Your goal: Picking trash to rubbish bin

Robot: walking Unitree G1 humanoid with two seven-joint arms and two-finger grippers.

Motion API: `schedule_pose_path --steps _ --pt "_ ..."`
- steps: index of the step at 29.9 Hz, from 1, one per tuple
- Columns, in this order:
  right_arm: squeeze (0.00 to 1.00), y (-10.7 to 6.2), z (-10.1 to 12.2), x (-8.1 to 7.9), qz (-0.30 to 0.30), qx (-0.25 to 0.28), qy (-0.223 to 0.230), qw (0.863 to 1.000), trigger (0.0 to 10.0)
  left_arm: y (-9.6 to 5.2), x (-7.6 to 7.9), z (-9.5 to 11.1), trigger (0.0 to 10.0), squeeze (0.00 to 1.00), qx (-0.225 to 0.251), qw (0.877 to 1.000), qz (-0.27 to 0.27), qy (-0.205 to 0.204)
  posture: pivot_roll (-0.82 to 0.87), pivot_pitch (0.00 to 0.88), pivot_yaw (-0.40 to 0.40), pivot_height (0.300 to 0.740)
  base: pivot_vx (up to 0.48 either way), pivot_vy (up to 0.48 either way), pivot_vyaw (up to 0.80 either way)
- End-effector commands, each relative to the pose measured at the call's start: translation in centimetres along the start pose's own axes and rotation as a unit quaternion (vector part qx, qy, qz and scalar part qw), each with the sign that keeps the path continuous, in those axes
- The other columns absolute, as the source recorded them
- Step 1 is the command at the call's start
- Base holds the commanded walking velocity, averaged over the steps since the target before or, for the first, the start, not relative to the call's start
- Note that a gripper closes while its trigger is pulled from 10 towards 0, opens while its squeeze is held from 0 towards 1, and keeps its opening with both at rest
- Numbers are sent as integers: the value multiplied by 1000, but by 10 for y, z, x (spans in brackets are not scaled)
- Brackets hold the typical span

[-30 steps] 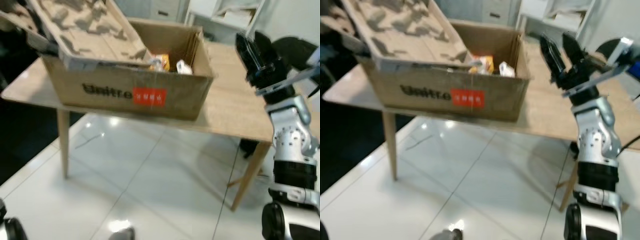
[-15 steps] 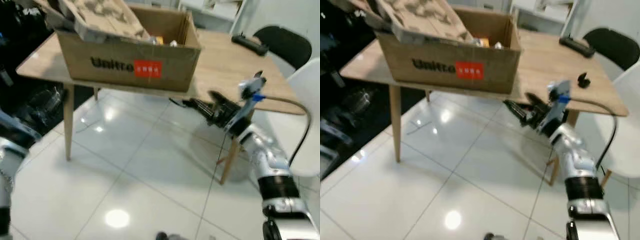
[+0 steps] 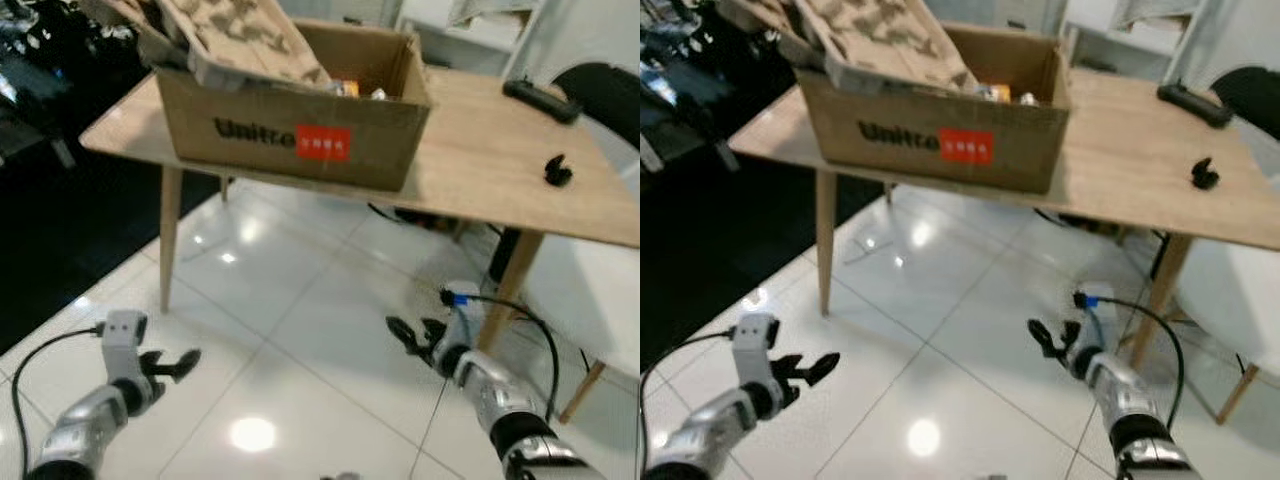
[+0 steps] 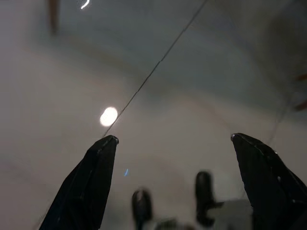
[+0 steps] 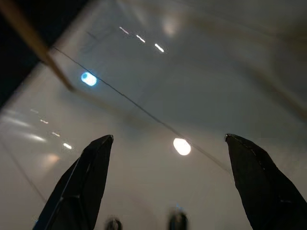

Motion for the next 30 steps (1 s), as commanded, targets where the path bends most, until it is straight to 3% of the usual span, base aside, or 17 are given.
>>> schedule_pose_path --steps 1,4,5,6,10,14,15,16,22,27,30 --pt "0 -9 -30 19 -52 -34 12 998 10000 -6 -10 -37 10000 0 -49 997 52 -11 99 110 -42 740 0 0 0" --pt "0 -29 -76 43 -119 -90 44 988 10000 -23 -33 -78 10000 0 -106 983 149 -25 99 110 -48 740 0 0 0" --pt "0 -29 -76 43 -119 -90 44 988 10000 -23 -33 -78 10000 0 -106 983 149 -25 99 110 -48 740 0 0 0" --pt "0 -36 -94 47 -134 -116 45 983 10000 -30 -33 -96 10000 0 -135 977 162 -20 97 108 -49 740 0 0 -456" --pt "0 -50 -125 50 -154 -157 59 974 10000 -47 -30 -134 10000 0 -194 963 184 -25 95 106 -49 740 0 0 -734" --pt "0 -57 -140 51 -167 -176 70 968 10000 -55 -25 -152 10000 0 -223 956 188 -25 95 104 -48 740 0 0 -788" --pt "0 -69 -161 52 -182 -203 76 959 10000 -71 -7 -188 10000 0 -303 940 159 18 103 98 -48 740 0 0 -788" --pt "0 -78 -173 53 -192 -221 79 953 10000 -83 5 -210 10000 0 -355 924 126 68 106 97 -49 740 0 0 -788" --pt "0 -93 -194 56 -206 -262 46 942 10000 -94 13 -226 10000 0 -380 913 135 64 119 86 -53 740 0 0 -788" --pt "0 -92 -193 56 -200 -270 26 942 10000 -93 13 -225 10000 0 -378 913 138 68 124 75 -57 740 0 0 -788" --pt "0 -86 -187 54 -188 -270 -1 944 10000 -94 1 -220 10000 0 -375 911 158 72 130 62 -63 740 0 0 -788"
Point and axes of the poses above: a point about 5 cm out from each wrist's last joint towards the gripper, its own y axis pointing out of the wrist towards the gripper, its own z axis along the axis of the wrist's last joint, x = y × z, the point moved 6 cm from there along y, pointing out of the wrist towards the gripper, and after that the axes turned 7 degrees about y, right-handed, at the moved point
